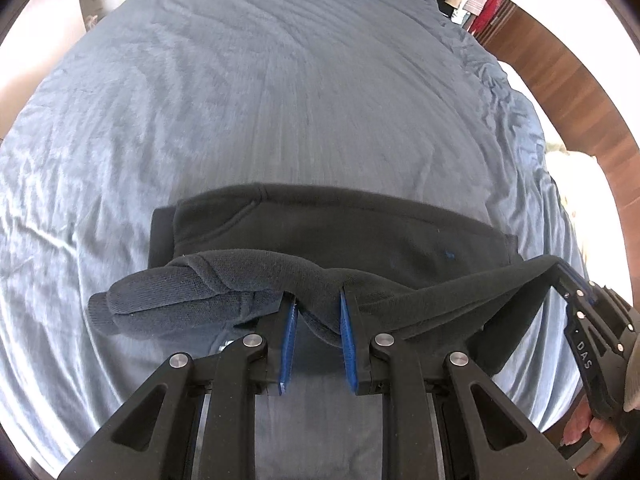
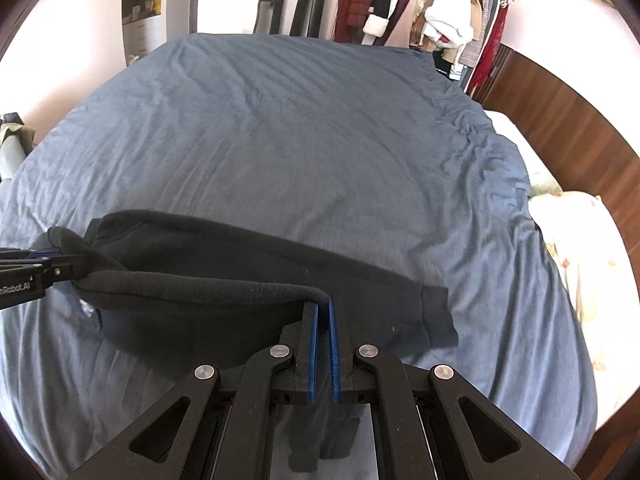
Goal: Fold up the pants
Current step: 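Lift the waistband with both grippers and fold it over toward the cuffs, then open both grippers and release the folded waistband onto the pants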
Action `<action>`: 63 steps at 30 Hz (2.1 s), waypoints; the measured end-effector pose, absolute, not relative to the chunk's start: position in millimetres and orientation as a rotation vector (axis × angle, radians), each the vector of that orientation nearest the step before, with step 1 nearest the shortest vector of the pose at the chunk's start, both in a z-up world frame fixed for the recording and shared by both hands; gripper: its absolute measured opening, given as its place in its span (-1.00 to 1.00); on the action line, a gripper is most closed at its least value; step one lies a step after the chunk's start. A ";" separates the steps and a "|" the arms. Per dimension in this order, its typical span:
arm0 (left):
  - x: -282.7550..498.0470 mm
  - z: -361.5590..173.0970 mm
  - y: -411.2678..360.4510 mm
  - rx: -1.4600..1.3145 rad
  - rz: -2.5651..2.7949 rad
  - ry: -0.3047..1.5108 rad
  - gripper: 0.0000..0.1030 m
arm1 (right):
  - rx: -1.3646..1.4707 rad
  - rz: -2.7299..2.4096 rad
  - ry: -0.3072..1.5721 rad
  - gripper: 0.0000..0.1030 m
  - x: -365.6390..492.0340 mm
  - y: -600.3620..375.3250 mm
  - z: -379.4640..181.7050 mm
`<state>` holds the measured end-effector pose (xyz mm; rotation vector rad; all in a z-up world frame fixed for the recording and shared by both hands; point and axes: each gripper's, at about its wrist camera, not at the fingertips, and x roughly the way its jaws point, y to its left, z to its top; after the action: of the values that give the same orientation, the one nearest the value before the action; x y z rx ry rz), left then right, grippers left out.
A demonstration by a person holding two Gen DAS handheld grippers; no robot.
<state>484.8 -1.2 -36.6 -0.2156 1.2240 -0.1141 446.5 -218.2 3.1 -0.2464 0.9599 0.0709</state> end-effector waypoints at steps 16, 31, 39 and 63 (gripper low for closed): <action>556.4 -80.4 4.9 -0.257 -0.101 1.247 -0.58 | -0.236 0.066 0.984 -0.90 536.3 -216.7 -53.4; 599.7 -122.4 1.3 -0.264 -0.093 1.318 -0.46 | -0.265 0.050 1.087 -0.90 595.1 -216.0 -120.5; 604.7 -110.9 -1.4 -0.163 -0.058 1.316 0.02 | -0.291 0.004 1.184 -0.90 612.0 -219.9 -146.1; 571.1 -83.6 27.9 -0.081 -0.078 1.189 0.31 | -0.207 -0.029 1.168 -0.30 590.8 -223.3 -110.0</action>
<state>571.1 27.9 -83.6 -0.0807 1.1888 -0.0779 590.8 -223.3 -110.0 -0.2068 1.1677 -0.0288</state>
